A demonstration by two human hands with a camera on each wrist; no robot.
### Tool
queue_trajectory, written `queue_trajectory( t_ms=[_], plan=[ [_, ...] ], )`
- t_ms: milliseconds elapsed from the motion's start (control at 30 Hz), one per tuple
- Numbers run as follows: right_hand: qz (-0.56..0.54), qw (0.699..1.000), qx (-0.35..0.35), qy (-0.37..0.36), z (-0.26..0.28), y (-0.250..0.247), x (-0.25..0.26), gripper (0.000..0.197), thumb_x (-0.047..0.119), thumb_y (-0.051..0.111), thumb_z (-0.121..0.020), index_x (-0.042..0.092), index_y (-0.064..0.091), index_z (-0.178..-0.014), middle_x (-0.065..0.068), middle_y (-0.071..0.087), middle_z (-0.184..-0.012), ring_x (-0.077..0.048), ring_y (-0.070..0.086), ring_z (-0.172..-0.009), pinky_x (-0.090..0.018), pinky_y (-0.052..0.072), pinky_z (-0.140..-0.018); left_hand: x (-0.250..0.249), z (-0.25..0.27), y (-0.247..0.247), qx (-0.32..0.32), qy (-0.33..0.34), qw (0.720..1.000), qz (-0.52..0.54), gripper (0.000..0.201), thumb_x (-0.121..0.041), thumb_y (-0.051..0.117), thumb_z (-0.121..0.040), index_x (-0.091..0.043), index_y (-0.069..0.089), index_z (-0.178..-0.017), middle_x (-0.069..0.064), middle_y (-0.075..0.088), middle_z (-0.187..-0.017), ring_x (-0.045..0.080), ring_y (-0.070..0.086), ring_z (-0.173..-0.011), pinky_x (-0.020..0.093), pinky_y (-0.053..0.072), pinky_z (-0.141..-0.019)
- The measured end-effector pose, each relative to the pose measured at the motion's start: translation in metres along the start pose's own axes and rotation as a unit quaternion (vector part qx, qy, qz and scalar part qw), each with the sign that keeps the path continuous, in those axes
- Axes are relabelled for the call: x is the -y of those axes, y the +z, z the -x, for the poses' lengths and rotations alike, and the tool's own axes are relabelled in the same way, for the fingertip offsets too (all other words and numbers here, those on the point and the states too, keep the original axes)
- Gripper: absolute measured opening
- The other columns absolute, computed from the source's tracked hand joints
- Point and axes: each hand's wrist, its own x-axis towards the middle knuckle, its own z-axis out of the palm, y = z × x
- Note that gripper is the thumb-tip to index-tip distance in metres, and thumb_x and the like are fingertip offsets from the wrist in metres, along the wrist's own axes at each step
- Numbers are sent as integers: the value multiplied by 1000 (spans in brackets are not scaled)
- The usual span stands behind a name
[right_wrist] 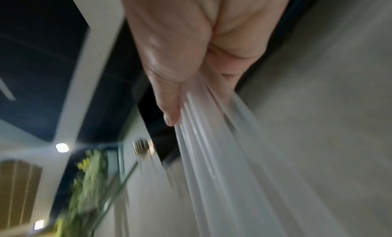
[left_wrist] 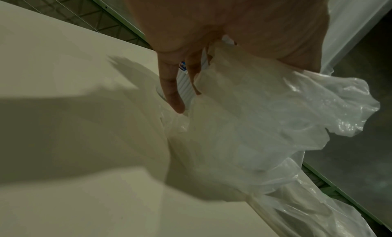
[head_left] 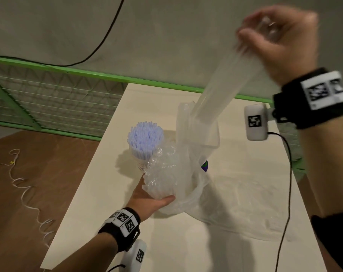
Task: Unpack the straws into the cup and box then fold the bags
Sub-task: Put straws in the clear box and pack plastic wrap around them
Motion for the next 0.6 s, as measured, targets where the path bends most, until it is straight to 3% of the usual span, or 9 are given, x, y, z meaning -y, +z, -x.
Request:
queue_trajectory(
  t_ms=[100,167,233,300,333,400,467,533,600],
  plan=[
    [-28,990,130,55,12,46,-43,26,21,74,-87,3,69,-105,-7,74,-84,-9,70,-70,-30,59,-69,1,0,0,0,-2,1000,-5,96,-52,95,-42,-32,57,-128,-17,71,-114,-5,66,-104,24,50,-99],
    [35,974,209,82,31,69,-73,24,24,71,-89,11,69,-110,-4,72,-94,-13,66,-80,-40,57,-82,1,1,0,2,-4,1000,-3,95,-51,95,-43,-32,58,-128,-18,71,-113,-5,66,-104,26,50,-101],
    [136,941,300,85,49,85,-97,34,32,65,-92,24,62,-125,3,66,-121,-18,61,-107,-42,48,-99,1,2,0,3,-9,1000,1,93,-50,96,-44,-32,58,-127,-19,72,-112,-6,66,-103,27,50,-102],
    [184,896,398,75,63,97,-114,53,38,57,-96,25,42,-145,3,41,-152,-22,38,-139,-44,32,-114,2,2,-1,4,-13,1000,-2,94,-53,95,-42,-33,59,-126,-19,72,-112,-4,66,-104,29,50,-103],
    [202,876,432,70,68,102,-118,60,41,53,-97,23,31,-151,3,28,-159,-23,23,-147,-47,25,-117,1,3,-1,5,-14,1000,-1,95,-55,95,-41,-34,59,-126,-19,72,-113,-4,66,-105,30,50,-104],
    [255,842,473,47,73,110,-121,72,51,46,-97,22,16,-155,5,12,-163,-23,6,-150,-50,16,-119,0,4,-2,5,-7,1000,-2,92,-54,94,-42,-36,59,-125,-21,71,-112,-5,66,-105,29,49,-104],
    [306,815,491,27,75,117,-118,78,60,39,-95,24,7,-156,8,5,-164,-22,1,-151,-52,11,-118,-2,5,-2,6,-1,1000,-1,88,-52,94,-43,-37,59,-122,-23,71,-110,-6,66,-104,29,49,-104],
    [325,811,486,28,76,123,-116,72,59,34,-98,28,6,-156,12,7,-163,-20,7,-150,-53,12,-115,-3,5,-2,6,2,1000,1,87,-52,94,-44,-36,59,-123,-22,71,-111,-5,66,-105,31,49,-105],
    [331,828,452,34,76,127,-116,61,51,38,-100,34,14,-153,15,19,-160,-18,28,-143,-50,21,-108,-2,4,-2,8,4,1000,1,89,-52,94,-45,-36,59,-125,-21,71,-113,-4,66,-107,32,49,-106]
  ],
)
